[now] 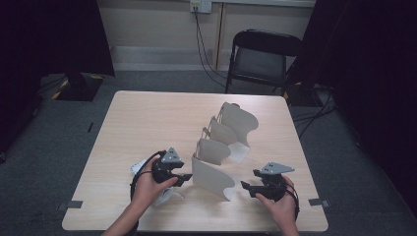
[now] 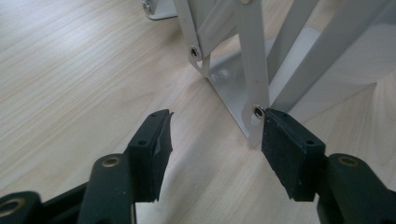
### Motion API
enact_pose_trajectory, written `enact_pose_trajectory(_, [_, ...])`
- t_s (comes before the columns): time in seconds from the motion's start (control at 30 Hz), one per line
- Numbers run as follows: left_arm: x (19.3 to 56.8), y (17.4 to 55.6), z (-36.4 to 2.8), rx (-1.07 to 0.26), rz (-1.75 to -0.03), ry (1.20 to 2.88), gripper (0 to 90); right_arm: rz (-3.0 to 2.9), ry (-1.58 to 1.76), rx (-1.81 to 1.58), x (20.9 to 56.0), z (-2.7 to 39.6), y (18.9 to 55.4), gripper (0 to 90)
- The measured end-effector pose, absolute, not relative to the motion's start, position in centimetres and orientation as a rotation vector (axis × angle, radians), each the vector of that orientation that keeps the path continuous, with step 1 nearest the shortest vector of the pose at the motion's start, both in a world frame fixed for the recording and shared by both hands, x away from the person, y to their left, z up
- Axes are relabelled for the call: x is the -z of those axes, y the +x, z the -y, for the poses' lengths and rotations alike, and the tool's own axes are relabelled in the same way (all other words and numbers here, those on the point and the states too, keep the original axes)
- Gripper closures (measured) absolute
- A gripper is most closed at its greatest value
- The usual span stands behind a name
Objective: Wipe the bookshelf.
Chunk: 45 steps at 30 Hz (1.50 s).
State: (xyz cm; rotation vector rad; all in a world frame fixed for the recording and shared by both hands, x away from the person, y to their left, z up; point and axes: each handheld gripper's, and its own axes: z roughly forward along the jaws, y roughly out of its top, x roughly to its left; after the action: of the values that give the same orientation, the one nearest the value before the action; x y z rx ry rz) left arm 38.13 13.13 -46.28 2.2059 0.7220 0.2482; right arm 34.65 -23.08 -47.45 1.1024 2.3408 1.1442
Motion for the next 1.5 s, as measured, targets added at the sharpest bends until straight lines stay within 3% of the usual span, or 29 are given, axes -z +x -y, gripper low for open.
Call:
enact_pose_trajectory(0.47, [47.0,36.1,-9.8,-0.171,-0.632,2.212,38.2,-2.323,1.147,-1.113,47.8,25.1,33.8,28.1])
enact_pose_trajectory(0.97, [45.9,35.6,-16.1,-0.223,-0.771,2.219,42.7,-2.392,1.128,-1.023,49.3,24.7,34.0,19.1])
enact_pose_trajectory(1.13, [45.8,35.5,-19.8,-0.275,-0.893,2.209,42.5,-2.399,1.09,-0.995,49.5,24.4,33.9,17.7])
enact_pose_trajectory(1.5, [47.9,35.8,-21.3,-0.279,-0.968,2.207,34.3,-2.365,1.089,-1.04,49.9,24.7,33.7,17.0])
